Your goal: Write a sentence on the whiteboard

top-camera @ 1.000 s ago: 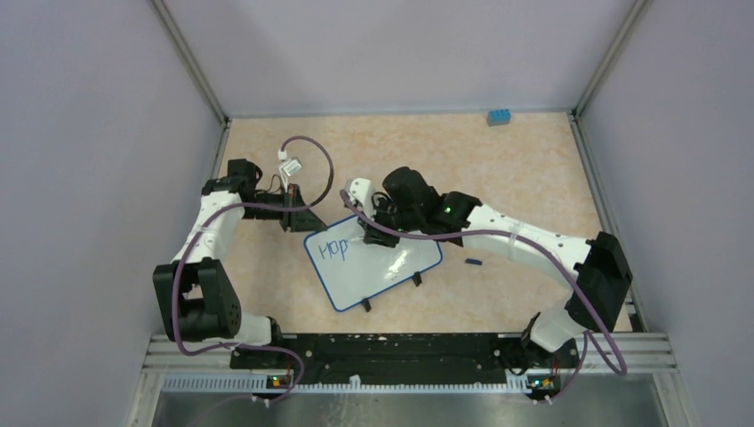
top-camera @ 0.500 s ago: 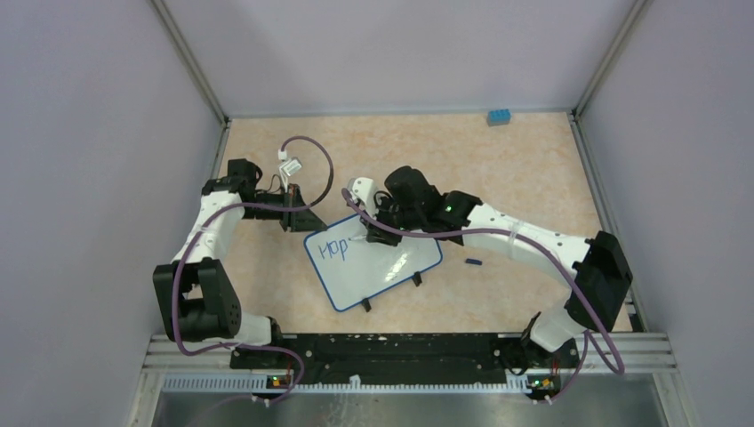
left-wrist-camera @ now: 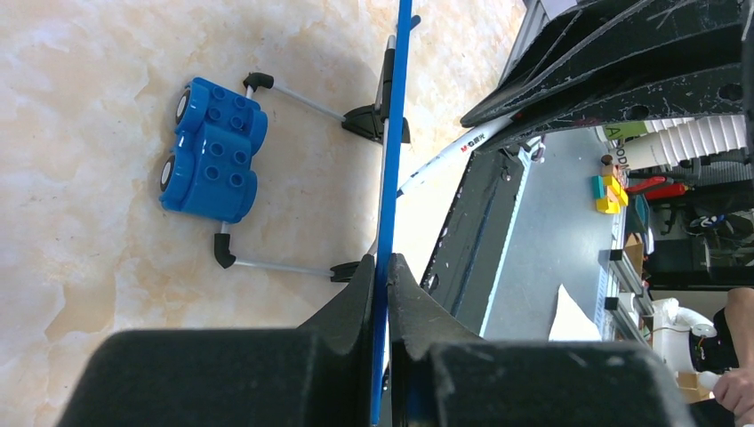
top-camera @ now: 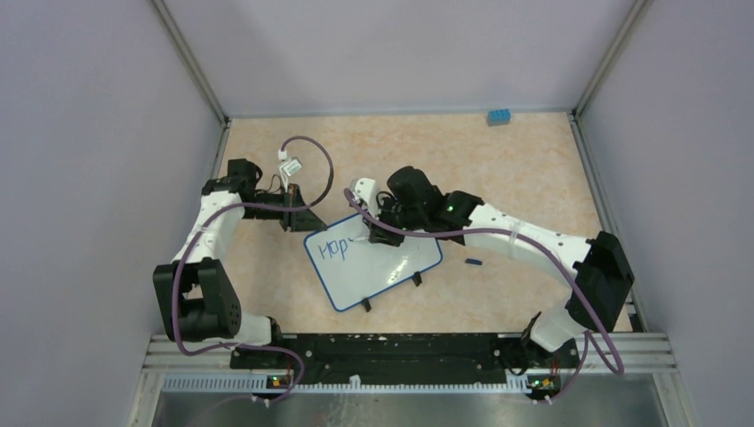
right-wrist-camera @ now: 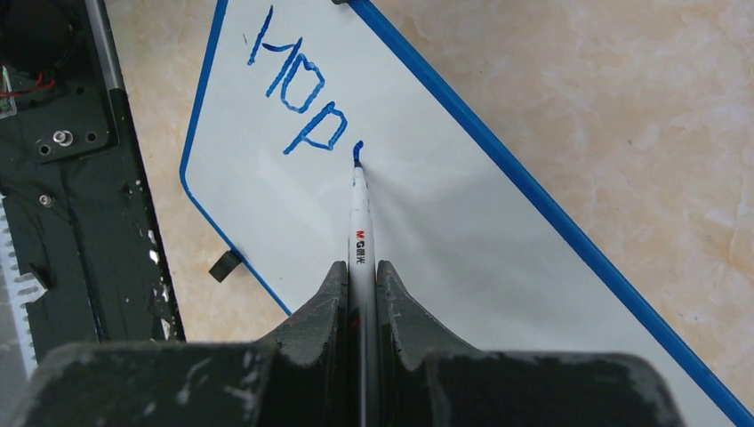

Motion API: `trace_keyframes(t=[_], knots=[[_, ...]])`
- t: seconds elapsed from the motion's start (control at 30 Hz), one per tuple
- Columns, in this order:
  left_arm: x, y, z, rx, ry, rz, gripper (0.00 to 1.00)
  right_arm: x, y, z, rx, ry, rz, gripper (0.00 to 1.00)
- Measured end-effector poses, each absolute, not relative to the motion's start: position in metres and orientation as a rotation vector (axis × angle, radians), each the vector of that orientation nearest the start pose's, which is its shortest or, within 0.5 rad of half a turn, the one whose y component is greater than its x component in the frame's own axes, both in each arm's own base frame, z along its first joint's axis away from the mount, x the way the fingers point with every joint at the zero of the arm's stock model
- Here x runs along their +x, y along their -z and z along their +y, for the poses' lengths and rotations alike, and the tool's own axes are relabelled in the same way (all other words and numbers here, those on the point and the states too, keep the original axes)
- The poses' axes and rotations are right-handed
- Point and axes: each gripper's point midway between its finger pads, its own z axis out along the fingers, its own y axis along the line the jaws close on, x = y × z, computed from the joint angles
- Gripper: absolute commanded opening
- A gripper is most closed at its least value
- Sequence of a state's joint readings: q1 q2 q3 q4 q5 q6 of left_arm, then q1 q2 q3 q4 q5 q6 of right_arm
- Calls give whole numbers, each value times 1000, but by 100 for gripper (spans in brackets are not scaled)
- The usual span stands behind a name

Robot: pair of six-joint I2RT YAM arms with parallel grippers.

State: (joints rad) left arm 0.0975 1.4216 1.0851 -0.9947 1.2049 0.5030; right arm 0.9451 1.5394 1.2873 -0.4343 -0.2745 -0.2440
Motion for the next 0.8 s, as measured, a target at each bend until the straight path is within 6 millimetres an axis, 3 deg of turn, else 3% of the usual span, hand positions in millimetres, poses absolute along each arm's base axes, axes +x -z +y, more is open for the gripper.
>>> trace_keyframes(t=[0.37,0.8], knots=[[248,-190,-133,628,1373,2131,0,226,-188,360,-1410,-664,1846,0],[248,-191,-133,627,1374,2131,0,229,-195,362,-1402,-670,1837,0]])
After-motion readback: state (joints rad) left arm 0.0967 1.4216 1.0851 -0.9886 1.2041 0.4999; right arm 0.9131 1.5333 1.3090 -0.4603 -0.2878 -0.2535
